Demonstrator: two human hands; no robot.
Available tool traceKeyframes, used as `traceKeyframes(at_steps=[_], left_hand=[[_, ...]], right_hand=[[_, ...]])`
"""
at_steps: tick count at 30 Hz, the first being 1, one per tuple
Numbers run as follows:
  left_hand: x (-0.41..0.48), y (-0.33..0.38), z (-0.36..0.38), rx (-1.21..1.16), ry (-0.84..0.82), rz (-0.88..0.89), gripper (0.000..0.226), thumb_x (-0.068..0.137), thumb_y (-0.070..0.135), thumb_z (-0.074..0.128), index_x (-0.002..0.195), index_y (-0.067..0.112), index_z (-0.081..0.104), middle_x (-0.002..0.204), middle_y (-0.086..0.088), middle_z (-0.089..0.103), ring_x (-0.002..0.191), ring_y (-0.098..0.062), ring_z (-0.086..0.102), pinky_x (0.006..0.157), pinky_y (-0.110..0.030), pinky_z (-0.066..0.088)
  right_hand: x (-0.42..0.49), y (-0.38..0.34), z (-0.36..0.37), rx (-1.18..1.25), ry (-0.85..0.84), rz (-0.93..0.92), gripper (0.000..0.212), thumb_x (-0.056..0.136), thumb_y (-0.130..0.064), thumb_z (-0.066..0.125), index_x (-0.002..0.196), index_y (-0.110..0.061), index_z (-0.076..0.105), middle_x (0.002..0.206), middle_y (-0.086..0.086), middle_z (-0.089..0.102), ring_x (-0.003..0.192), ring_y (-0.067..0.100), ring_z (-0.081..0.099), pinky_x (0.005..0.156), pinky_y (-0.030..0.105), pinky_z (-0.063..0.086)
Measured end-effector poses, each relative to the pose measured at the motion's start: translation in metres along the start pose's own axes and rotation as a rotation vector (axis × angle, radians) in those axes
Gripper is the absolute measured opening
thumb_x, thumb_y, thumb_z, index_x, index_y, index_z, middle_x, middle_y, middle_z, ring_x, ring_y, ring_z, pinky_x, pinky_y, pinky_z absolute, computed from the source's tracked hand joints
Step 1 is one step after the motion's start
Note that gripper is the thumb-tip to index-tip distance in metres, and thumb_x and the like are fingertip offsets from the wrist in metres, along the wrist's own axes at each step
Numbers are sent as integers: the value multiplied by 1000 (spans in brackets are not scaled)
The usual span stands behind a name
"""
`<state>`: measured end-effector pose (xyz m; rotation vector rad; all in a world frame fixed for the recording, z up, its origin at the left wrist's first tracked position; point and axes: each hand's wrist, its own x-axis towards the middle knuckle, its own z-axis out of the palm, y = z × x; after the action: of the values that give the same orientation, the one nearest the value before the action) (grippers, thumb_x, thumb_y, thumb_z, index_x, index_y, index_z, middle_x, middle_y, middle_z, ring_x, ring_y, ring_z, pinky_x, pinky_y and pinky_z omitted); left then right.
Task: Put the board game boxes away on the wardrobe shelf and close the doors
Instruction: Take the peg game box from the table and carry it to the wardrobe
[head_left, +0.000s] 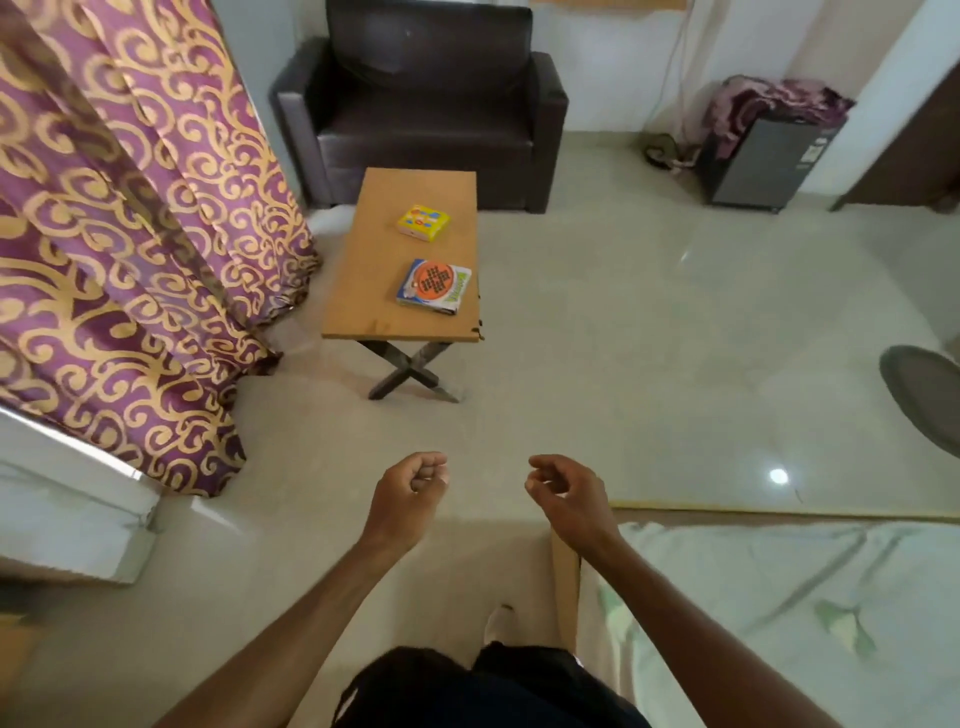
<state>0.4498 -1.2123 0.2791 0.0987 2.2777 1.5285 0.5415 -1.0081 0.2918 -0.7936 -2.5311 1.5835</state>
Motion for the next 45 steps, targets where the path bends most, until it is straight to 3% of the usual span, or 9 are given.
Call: traceKeyframes(at_steps=[15,19,22,27,31,34,38,42,45], left_hand=[[367,52,-57,34,112,-126,19,90,21,62,108,21,68,94,-3,70,89,-15,65,87,-38,54],[477,64,-69,166,33,-201,27,90,20,61,116,17,65,105,6,66,93,-7,62,85,-24,48],[557,59,-72,276,-12,-250,31,87,21,62,118,16,65,112,1,68,99,-14,64,87,-26,48],[684,22,-54,405,-82,-331,48,84,19,66,130,11,57,129,-9,62,114,-26,60,93,-30,45],[765,-19,-36,379,-124,-408,42,74,22,62,116,17,63,112,-5,69,101,-25,65,81,-30,50],[807,-43,-23,337,-151,-458,31,72,32,61,103,25,61,97,3,68,86,-19,66,75,-38,57],[819,-58,-13,198,-172,-610,40,72,19,70,108,27,56,98,12,65,91,-13,65,70,-28,51],[798,-53,-3,84,-250,-807,52,74,21,75,124,17,58,115,0,66,102,-21,62,86,-33,48],[787,-51,6,132,-191,-982,66,82,22,69,141,11,41,129,-12,59,114,-28,58,91,-37,47]], right_hand=[[400,-101,67,-109,-175,-4,26,84,-23,68,110,-19,68,92,-6,71,79,5,66,66,10,44],[495,-111,94,-110,-159,88,27,82,-20,69,109,-18,68,92,-3,71,77,11,67,76,27,55],[564,-105,120,-128,-179,155,31,79,-20,69,111,-19,67,95,-3,70,86,16,67,87,36,54],[677,-63,175,-189,-280,287,49,78,-20,69,126,-15,57,124,6,64,114,23,59,91,28,43],[744,-20,211,-219,-328,312,52,76,-11,70,126,-11,54,118,13,63,109,30,60,84,28,44],[780,10,226,-208,-367,363,57,75,-11,72,128,-14,49,114,12,64,104,28,61,79,27,44],[812,24,226,-288,-526,326,68,74,-18,70,134,-21,39,120,8,59,109,27,56,81,31,43],[850,16,213,-293,-530,218,65,70,-15,67,131,-14,44,123,6,59,112,24,58,93,34,48],[884,3,206,-331,-545,201,61,77,-5,66,134,-9,43,123,3,54,115,18,52,97,27,40]])
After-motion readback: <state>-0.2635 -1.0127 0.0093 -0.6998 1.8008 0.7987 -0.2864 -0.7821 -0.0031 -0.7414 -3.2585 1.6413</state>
